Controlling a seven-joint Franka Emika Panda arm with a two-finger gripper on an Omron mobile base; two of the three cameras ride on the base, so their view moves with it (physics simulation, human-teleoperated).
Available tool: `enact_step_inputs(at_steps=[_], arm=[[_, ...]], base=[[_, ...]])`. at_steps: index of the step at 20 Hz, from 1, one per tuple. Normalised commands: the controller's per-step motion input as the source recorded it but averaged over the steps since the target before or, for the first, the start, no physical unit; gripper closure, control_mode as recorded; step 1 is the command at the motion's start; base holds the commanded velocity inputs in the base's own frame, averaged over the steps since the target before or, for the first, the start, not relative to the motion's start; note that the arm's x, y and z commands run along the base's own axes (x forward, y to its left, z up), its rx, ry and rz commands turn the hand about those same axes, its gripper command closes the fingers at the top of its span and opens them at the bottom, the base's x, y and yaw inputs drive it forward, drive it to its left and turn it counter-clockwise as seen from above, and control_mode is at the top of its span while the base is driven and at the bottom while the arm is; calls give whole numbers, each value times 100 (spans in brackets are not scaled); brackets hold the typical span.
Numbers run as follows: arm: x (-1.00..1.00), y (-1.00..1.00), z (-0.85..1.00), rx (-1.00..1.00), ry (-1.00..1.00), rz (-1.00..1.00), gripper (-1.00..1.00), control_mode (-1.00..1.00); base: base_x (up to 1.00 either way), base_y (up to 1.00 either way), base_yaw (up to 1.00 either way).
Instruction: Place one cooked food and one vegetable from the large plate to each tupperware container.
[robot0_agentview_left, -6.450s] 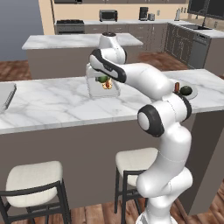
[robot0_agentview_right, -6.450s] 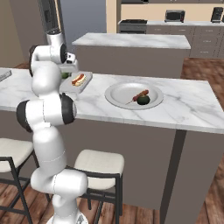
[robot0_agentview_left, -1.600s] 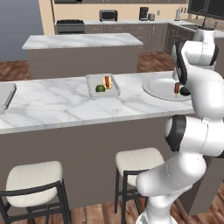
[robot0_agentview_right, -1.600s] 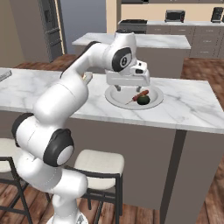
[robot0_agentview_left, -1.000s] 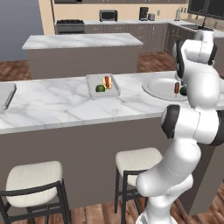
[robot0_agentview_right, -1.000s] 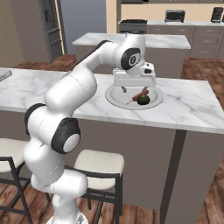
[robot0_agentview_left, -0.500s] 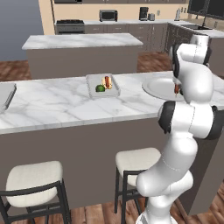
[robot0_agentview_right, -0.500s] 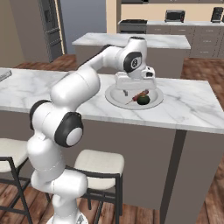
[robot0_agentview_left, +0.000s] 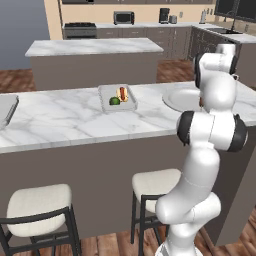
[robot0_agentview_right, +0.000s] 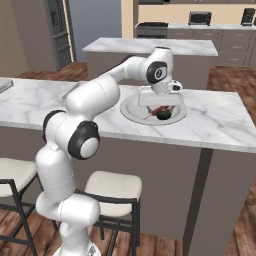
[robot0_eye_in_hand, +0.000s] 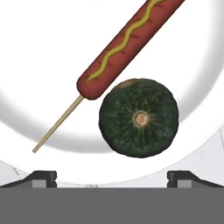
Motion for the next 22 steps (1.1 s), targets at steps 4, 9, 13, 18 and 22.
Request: enact_step_inputs(at_steps=[4,9,13,18,22], arm=[[26,-10,-6,0,10,0,-100,-100],[22,0,-6,0,6,0,-100,-100],[20,-2,-11,0,6,0,-100,-100],[-1,-2,-16,0,5,0,-100,-100],[-7,0,-26,0,11,0,-100,-100]], base=[[0,0,0],[0,0,0],[0,0,0],[0,0,0],[0,0,0]])
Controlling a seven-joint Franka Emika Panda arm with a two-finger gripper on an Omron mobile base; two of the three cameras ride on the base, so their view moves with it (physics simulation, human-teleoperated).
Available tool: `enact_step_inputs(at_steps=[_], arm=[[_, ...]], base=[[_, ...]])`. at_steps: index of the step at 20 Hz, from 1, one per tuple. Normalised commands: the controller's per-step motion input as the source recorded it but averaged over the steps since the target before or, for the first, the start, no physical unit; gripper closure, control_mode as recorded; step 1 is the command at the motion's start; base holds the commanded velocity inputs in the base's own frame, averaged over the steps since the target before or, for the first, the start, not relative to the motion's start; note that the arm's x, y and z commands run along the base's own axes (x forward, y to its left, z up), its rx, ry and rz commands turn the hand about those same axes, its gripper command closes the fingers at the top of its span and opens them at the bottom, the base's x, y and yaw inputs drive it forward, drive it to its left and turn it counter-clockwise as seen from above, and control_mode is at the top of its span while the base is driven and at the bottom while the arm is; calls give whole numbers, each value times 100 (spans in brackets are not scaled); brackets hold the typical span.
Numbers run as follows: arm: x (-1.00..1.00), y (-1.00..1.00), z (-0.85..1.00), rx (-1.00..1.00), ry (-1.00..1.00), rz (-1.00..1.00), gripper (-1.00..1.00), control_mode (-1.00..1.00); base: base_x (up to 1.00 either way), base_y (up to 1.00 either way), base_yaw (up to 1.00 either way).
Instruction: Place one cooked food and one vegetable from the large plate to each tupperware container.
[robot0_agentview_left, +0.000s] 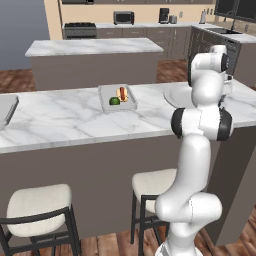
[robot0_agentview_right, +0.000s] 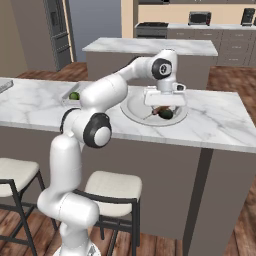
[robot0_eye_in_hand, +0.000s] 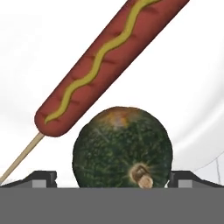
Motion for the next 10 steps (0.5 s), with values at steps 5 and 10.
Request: enact_step_inputs(at_steps=[5,10], arm=[[0,0,-24,0,12,0,-100,-100],[0,10,-14,0,6,0,-100,-100]], base=[[0,0,0],[0,0,0]])
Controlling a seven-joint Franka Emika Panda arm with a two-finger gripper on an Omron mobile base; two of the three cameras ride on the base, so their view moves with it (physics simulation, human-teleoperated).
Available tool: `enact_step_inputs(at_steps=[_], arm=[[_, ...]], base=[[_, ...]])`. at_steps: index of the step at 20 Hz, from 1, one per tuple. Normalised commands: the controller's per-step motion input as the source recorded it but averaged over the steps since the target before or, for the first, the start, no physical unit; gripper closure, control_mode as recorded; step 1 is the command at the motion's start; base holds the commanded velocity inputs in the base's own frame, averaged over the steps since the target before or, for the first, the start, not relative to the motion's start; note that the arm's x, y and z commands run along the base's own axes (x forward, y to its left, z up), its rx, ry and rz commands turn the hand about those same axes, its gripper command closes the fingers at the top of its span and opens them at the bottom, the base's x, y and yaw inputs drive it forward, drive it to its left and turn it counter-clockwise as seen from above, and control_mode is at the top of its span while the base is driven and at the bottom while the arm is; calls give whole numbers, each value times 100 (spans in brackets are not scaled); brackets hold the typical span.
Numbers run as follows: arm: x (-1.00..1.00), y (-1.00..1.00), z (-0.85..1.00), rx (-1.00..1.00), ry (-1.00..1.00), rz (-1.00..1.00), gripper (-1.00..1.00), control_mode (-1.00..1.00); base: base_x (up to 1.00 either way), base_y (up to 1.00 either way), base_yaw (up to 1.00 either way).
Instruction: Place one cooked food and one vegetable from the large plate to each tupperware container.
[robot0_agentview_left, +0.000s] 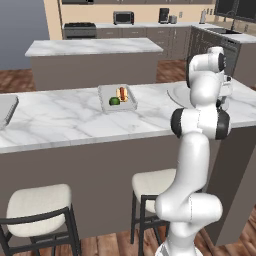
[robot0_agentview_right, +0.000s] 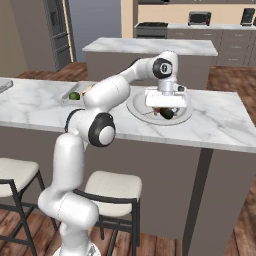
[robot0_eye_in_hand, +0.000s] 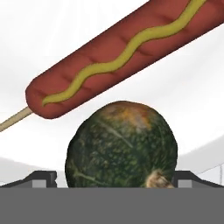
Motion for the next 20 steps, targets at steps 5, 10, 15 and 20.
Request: enact_step_inputs(at_steps=[5,10,15,20], arm=[[0,11,-5,0,1,0,100,-100],[0,8,-1,0,0,0,100,-100],[0,6,2,-1,0,0,100,-100],[-4,17,27,-7,0,0,100,-100]], base=[[0,0,0],[0,0,0],[0,0,0],[0,0,0]])
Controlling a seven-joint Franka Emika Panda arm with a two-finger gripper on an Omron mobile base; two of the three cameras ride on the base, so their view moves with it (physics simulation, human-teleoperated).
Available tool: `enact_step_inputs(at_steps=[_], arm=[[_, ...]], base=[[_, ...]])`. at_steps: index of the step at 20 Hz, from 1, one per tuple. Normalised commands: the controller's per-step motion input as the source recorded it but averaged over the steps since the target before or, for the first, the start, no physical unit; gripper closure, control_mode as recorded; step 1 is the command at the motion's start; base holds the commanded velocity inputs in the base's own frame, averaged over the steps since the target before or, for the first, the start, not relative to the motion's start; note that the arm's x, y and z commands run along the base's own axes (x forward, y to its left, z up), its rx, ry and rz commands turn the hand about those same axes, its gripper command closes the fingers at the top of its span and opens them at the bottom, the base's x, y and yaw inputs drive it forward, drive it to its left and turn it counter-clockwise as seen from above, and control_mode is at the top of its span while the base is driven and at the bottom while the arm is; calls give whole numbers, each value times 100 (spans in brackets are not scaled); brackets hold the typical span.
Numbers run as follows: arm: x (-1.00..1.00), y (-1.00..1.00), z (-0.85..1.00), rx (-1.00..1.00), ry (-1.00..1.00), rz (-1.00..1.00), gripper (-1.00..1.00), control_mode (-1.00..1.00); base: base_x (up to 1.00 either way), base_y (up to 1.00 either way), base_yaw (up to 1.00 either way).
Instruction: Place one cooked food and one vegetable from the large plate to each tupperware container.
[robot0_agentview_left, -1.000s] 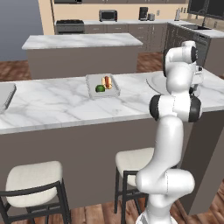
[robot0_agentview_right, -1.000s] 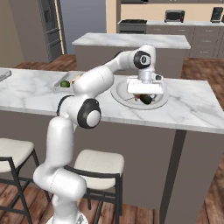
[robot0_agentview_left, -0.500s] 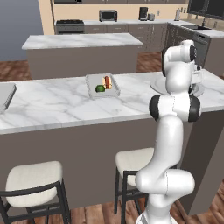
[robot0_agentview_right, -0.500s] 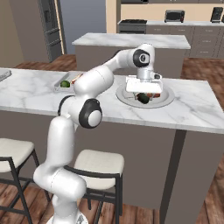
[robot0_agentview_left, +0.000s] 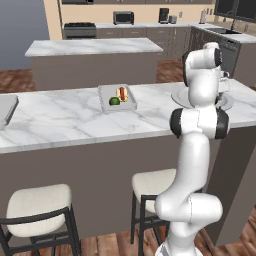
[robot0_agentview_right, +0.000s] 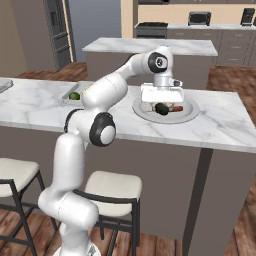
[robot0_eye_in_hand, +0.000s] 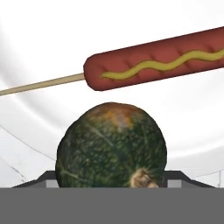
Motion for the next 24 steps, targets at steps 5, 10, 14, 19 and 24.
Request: enact_step_inputs(at_steps=[5,10,14,19,24], arm=[[-36,40,46,-8,-1,0,100,-100],[-89,93,11,-1,-12,0,100,-100],[-80,100,17,0,-12,0,100,-100],[-67,76,23,9,-14,-10,100,-100],[-51,56,9,5,-16,-10,100,-100]], base=[[0,0,0],[0,0,0],[0,0,0],[0,0,0],[0,0,0]])
